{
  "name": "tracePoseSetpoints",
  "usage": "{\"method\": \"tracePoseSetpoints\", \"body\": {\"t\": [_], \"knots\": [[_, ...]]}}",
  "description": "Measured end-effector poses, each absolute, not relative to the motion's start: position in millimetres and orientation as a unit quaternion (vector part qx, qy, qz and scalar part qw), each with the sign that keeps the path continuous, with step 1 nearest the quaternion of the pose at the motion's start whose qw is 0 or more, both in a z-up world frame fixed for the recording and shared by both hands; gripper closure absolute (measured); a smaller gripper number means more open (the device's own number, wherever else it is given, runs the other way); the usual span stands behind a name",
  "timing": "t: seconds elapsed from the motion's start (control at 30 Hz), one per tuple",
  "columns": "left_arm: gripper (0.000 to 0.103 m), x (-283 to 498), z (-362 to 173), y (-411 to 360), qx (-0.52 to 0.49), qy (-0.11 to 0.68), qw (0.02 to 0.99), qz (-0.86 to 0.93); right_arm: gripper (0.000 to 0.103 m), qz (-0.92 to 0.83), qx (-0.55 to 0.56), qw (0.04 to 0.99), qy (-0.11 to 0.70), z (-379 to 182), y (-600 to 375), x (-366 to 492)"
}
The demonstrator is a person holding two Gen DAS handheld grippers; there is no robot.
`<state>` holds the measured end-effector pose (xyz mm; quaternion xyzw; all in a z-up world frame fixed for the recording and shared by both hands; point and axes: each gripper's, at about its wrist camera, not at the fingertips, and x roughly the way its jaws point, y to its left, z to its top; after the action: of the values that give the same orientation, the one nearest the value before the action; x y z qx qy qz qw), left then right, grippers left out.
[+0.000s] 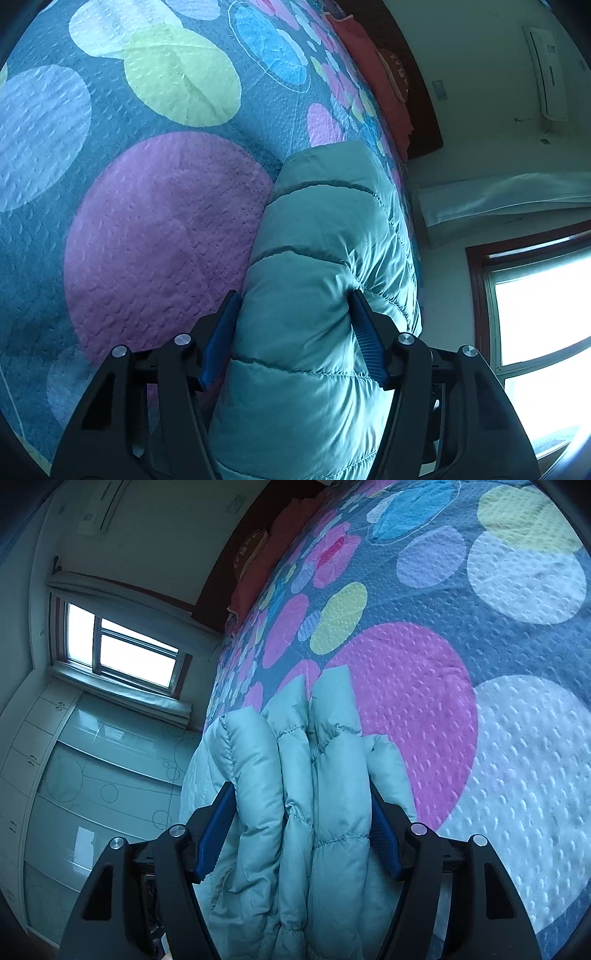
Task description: Fold large clothes
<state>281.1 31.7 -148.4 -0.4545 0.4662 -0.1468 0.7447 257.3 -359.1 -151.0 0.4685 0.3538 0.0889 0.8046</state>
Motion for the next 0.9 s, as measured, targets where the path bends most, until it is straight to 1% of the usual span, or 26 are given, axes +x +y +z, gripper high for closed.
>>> {"method": "tracePoseSetpoints", "body": {"t": [0.07,0.13,0.2,0.27,0.33,0.37,0.4,0.43,0.5,0.63,0.83,0.9], "knots": [[0.042,284,-149,30,-0.456,0.467,0.742,-0.152,0.036,0.076,0.444,0.82,0.354,-146,-361,252],[0.035,287,-152,30,-0.459,0.472,0.738,-0.15,0.032,0.076,0.431,0.823,0.361,-147,-359,255],[0.035,292,-155,26,-0.463,0.479,0.728,-0.163,0.03,0.089,0.441,0.812,0.37,-153,-358,262],[0.042,294,-156,21,-0.459,0.481,0.726,-0.177,0.03,0.108,0.445,0.806,0.375,-158,-353,271],[0.053,298,-153,18,-0.444,0.478,0.736,-0.181,0.052,0.127,0.445,0.801,0.379,-159,-348,277],[0.054,300,-152,17,-0.442,0.475,0.739,-0.181,0.062,0.142,0.46,0.791,0.378,-161,-347,279],[0.057,304,-150,17,-0.443,0.473,0.74,-0.18,0.069,0.148,0.475,0.783,0.373,-162,-346,281],[0.059,308,-148,17,-0.444,0.471,0.741,-0.179,0.071,0.151,0.482,0.78,0.368,-162,-346,284],[0.061,317,-142,17,-0.436,0.464,0.75,-0.176,0.075,0.156,0.479,0.785,0.36,-157,-344,292],[0.061,336,-134,16,-0.418,0.452,0.771,-0.163,0.077,0.163,0.478,0.788,0.353,-155,-338,315],[0.06,349,-141,16,-0.405,0.456,0.779,-0.146,0.078,0.157,0.484,0.778,0.368,-174,-338,337],[0.059,348,-140,18,-0.402,0.455,0.78,-0.151,0.074,0.157,0.489,0.773,0.373,-175,-340,336]]}}
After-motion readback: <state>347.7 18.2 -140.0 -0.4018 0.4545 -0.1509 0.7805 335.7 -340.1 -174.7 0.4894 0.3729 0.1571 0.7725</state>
